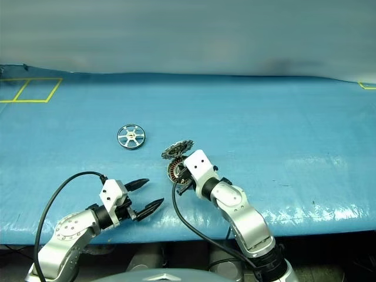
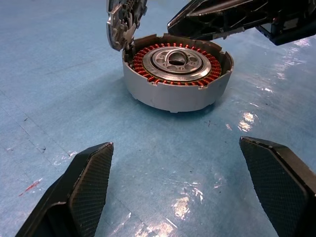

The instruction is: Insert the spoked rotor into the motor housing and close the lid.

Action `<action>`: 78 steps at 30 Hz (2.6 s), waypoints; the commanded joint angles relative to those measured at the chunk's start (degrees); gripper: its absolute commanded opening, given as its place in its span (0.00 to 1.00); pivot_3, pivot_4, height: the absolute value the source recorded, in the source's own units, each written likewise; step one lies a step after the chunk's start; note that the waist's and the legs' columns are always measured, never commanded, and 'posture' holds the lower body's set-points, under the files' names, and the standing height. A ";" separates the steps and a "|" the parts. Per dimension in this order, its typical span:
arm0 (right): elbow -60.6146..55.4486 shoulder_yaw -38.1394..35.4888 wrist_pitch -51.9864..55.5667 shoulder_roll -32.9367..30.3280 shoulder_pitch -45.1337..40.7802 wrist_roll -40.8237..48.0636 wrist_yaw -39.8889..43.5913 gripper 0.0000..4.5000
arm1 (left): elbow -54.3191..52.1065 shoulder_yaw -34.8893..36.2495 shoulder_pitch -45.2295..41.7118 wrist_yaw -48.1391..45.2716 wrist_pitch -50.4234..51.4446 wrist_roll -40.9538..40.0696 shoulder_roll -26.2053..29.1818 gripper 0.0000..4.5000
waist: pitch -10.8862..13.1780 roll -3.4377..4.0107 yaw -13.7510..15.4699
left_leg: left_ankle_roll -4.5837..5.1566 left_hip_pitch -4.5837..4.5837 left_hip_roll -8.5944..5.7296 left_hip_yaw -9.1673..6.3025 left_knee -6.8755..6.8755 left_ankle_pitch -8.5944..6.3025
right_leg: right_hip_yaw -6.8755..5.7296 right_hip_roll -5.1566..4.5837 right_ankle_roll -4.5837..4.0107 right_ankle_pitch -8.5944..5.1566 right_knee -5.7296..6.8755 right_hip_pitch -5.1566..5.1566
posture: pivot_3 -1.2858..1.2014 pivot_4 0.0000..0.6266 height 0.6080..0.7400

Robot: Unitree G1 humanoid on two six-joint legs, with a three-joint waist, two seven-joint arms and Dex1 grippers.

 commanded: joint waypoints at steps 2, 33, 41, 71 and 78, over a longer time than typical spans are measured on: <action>-2.88 1.20 2.27 0.11 -1.71 -0.92 -0.68 0.01 | -0.07 -0.15 0.03 -0.07 -1.37 0.49 0.23 1.00 | 0.00 0.00 0.01 | 0.00 0.00 -0.01 0.00 0.01 0.00 | 0.00 -0.01 0.00 0.00 -0.01 0.01 | 0.52 0.24 1.00; 2.79 -2.53 3.46 1.30 -0.19 -1.54 -3.82 0.01 | -0.50 -0.20 -0.50 -0.13 -0.73 0.25 0.56 1.00 | -0.01 -0.01 -0.01 | 0.00 0.00 0.00 0.00 0.02 0.00 | 0.00 0.00 0.01 0.01 0.00 0.02 | 0.52 0.24 1.00; 3.04 -2.74 5.41 1.63 0.12 -1.45 -3.81 0.01 | -0.51 -0.22 -0.60 -0.16 -0.66 0.15 0.61 1.00 | -0.08 -0.08 -0.02 | 0.00 0.03 0.00 0.00 0.11 0.00 | 0.00 0.00 0.03 0.02 0.03 0.07 | 0.52 0.24 1.00; 2.21 3.73 11.99 -4.42 0.38 -1.19 -1.51 0.01 | -0.48 -0.12 -0.39 0.10 -0.39 0.13 0.56 1.00 | -0.97 -0.30 0.07 | 0.00 0.14 -0.02 -0.04 0.02 -0.01 | -0.04 -0.06 0.01 0.00 -0.11 0.06 | 0.52 0.24 1.00; 2.19 6.24 9.97 -6.75 -0.04 -1.98 0.39 0.01 | -0.46 -0.20 -0.45 0.05 -0.39 0.10 0.52 1.00 | -1.03 -0.31 0.05 | 0.00 0.26 -0.01 -0.06 -0.02 -0.01 | -0.07 -0.08 0.00 -0.02 -0.15 0.05 | 0.52 0.24 1.00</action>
